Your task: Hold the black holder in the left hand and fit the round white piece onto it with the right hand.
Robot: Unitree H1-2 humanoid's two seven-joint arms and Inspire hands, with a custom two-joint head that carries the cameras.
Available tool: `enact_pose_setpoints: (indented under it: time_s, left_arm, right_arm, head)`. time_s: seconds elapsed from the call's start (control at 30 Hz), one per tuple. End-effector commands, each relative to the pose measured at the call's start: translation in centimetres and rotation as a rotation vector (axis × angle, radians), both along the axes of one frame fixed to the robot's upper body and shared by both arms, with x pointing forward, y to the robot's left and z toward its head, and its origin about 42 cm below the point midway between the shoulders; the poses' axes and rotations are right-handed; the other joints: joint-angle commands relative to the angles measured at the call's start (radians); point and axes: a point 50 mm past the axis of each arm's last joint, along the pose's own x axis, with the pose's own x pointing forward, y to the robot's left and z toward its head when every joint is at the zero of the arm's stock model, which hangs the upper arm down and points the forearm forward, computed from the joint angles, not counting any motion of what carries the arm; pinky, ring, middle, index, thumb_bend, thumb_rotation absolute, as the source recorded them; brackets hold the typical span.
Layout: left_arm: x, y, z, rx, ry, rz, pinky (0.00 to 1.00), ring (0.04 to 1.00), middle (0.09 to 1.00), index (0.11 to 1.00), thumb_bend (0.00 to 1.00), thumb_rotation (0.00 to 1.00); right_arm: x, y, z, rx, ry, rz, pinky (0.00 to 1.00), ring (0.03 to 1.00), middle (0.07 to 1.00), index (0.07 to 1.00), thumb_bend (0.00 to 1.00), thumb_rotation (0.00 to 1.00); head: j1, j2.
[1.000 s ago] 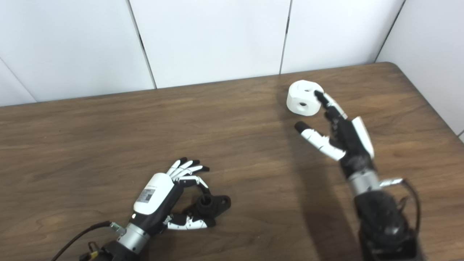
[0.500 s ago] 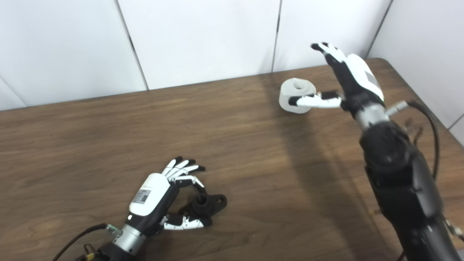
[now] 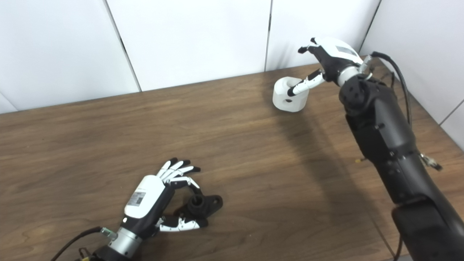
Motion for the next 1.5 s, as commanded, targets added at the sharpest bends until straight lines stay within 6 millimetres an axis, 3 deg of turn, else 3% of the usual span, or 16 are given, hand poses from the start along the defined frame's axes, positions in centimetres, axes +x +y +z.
enact_pose_setpoints:
  time_s: [0.0, 0.3, 0.6, 1.47]
  left_arm:
    - [-0.7, 0.8, -1.1, 0.051, 0.041, -0.006, 1.00, 0.924, 0.838, 0.489, 0.51, 0.06]
    - [-0.8, 0.5, -1.0, 0.062, 0.030, -0.008, 1.00, 0.922, 0.837, 0.489, 0.51, 0.06]
    - [-0.8, 0.3, -0.8, 0.072, 0.018, -0.010, 1.00, 0.923, 0.837, 0.489, 0.51, 0.06]
    - [-0.9, 0.0, -0.6, 0.063, 0.012, -0.004, 1.00, 0.917, 0.829, 0.489, 0.51, 0.06]
  right_arm:
    - [1.2, -0.5, 4.2, -0.058, -0.053, -0.007, 0.99, 1.000, 1.000, 0.824, 1.00, 0.33]
    - [3.1, 0.2, 6.0, -0.134, 0.081, -0.026, 1.00, 1.000, 1.000, 0.829, 0.99, 0.30]
    - [4.1, 1.2, 6.3, -0.162, 0.163, -0.017, 1.00, 1.000, 1.000, 0.832, 1.00, 0.32]
    - [5.9, 2.0, 3.3, -0.280, 0.302, -0.021, 1.00, 1.000, 1.000, 0.830, 0.99, 0.41]
  head:
    - [0.000, 0.005]
    - [0.004, 0.005]
    - [0.009, 0.008]
    - [0.024, 0.011]
